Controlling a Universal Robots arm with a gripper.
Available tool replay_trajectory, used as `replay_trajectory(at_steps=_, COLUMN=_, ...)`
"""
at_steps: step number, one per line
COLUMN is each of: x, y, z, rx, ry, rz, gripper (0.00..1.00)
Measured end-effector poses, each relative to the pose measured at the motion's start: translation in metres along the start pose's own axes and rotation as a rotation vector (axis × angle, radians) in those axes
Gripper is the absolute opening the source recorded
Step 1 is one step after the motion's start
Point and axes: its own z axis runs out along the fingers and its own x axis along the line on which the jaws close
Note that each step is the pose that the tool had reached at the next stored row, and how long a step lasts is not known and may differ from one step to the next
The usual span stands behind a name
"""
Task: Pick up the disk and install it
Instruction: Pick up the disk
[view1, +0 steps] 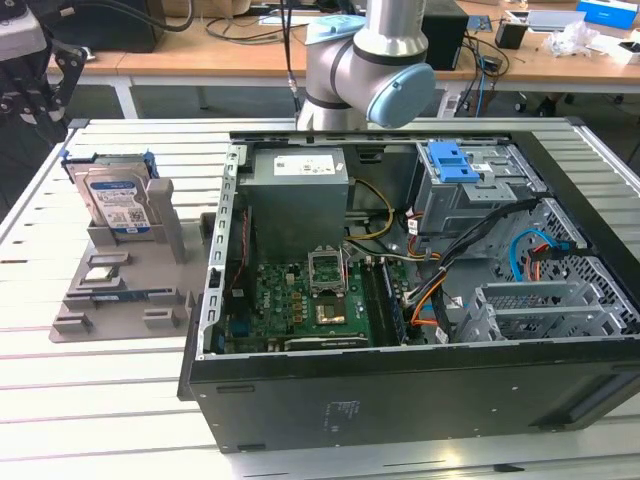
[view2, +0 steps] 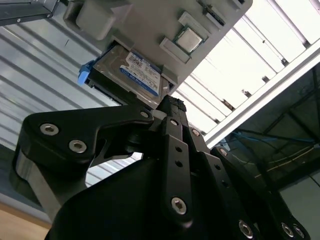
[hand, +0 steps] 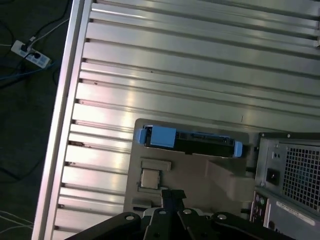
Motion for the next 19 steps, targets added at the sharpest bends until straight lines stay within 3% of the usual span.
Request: replay_trajectory(at_steps=19, x=0.0000, y=0.0000, z=0.0000, rx=-0.0059, ry=0.0113, rz=-0.251, gripper=0.10)
